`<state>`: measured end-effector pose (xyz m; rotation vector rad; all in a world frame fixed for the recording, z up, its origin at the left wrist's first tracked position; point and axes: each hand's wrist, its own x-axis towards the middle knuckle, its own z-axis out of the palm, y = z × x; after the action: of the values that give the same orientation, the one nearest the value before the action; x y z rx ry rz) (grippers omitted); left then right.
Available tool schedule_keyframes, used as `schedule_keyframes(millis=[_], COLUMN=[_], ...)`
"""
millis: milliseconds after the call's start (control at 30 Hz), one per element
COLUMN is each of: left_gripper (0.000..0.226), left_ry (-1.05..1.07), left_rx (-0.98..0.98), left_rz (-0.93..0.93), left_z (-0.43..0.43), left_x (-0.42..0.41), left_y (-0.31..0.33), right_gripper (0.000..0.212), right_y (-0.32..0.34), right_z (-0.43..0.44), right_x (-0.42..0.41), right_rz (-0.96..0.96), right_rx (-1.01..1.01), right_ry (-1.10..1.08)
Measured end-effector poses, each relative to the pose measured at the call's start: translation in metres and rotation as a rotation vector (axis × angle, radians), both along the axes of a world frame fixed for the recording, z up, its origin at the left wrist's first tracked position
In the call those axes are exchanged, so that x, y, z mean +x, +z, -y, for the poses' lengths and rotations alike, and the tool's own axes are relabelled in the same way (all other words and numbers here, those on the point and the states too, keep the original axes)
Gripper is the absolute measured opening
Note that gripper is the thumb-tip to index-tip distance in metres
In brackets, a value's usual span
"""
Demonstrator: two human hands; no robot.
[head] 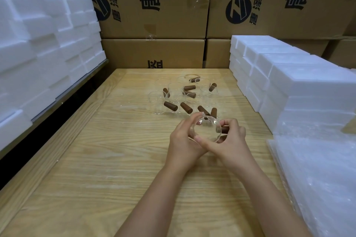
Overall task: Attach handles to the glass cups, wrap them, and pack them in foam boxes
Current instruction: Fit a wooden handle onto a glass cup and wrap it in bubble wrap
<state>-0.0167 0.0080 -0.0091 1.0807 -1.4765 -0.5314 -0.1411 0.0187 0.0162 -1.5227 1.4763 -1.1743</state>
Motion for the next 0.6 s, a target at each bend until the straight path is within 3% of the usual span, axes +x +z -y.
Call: schedule_keyframes(millis=[133, 300, 600], left_gripper=[0.068, 0.062, 0.073], left_ry=[-0.062, -0.089, 0.001], left_rx=[0.131, 0.151, 0.065], left_rz=[-0.182, -0.235, -0.090], left_z=[0.000, -0.003, -0.002], left_x=[0.002, 0.003, 0.000], left_y=[0.003, 0.006, 0.004], right_gripper=[0.060, 0.044, 0.064], right_y=[0.006, 0.008, 0.002], right_z=[0.001, 0.001, -0.003], right_x=[-0.007, -0.014, 0.004], right_rz=[0.030, 0.131, 0.017], right_rx=[-0.071, -0.088, -0.100], right_ry=[0.106, 0.216, 0.000])
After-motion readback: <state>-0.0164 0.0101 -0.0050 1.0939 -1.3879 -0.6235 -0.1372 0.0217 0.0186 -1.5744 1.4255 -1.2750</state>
